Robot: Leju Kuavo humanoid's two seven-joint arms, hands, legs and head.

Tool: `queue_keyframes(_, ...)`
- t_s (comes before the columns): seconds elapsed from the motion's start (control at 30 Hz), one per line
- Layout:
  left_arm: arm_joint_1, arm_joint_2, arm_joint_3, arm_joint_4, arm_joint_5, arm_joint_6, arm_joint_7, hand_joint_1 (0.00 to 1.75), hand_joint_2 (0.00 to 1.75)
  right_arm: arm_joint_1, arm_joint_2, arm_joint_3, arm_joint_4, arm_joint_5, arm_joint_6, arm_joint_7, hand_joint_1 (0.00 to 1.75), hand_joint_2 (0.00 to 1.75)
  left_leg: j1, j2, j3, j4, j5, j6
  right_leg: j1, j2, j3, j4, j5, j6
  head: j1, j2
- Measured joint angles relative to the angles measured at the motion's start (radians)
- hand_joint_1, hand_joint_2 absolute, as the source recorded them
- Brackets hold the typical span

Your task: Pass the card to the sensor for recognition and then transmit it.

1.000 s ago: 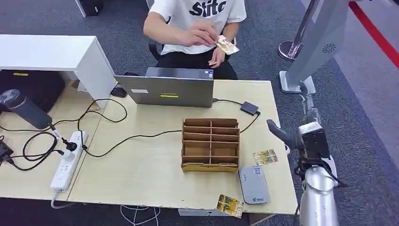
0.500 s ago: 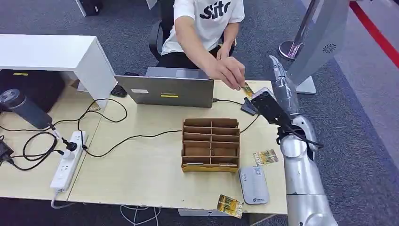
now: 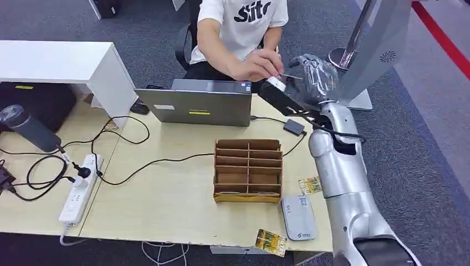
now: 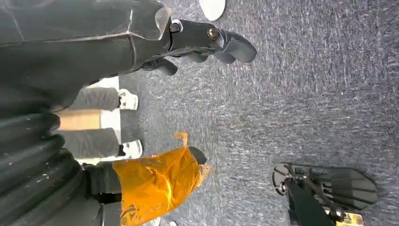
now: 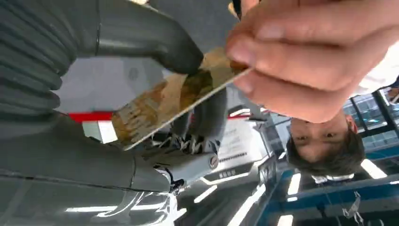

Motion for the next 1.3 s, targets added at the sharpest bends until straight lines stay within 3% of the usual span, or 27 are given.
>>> queue_keyframes(0.23,-0.005,0.0,0.005,0.0,-0.048,0.0,0.005,0.0,1.75,-0.054,0.015,0.01,0.059,0.103,-0.039,0.009,1.75,1.75,0.0,0.0,-0.001,0.0,0.0,0.0,0.0,0.0,-0.001,0.0,0.0,0.0,0.0,0.0)
queue_keyframes(0.63,0.001,0.0,0.04,0.001,-0.038,0.004,-0.002,0.0,1.75,-0.005,0.009,0.051,0.002,-0.011,-0.06,-0.132,1.75,1.75,0.0,0.0,0.0,0.0,0.0,0.0,0.0,0.001,-0.001,0.0,0.0,0.0,0.0,0.0)
queue_keyframes(0.83,0.019,0.001,0.072,0.0,-0.029,0.011,-0.013,0.0,1.75,0.099,-0.039,0.076,-0.134,-0.097,-0.058,-0.174,1.75,1.75,0.0,0.002,-0.001,0.0,-0.001,0.0,0.0,0.002,-0.002,-0.001,0.0,0.0,0.0,0.0)
queue_keyframes(1.1,0.018,0.001,0.088,0.0,-0.019,0.014,-0.013,0.0,1.75,0.141,-0.067,0.089,-0.2,-0.133,-0.058,-0.184,1.75,1.75,0.0,0.001,0.0,0.0,0.0,0.0,0.0,0.001,-0.002,-0.001,0.0,-0.001,0.0,0.0)
queue_keyframes(1.3,0.023,0.0,0.134,0.0,0.029,0.021,-0.018,0.0,1.75,0.334,-0.168,0.08,-0.359,-0.332,-0.059,-0.273,1.75,1.75,0.0,-0.001,-0.001,0.0,-0.002,0.0,0.0,-0.001,-0.001,-0.002,-0.001,0.0,0.0,0.0)
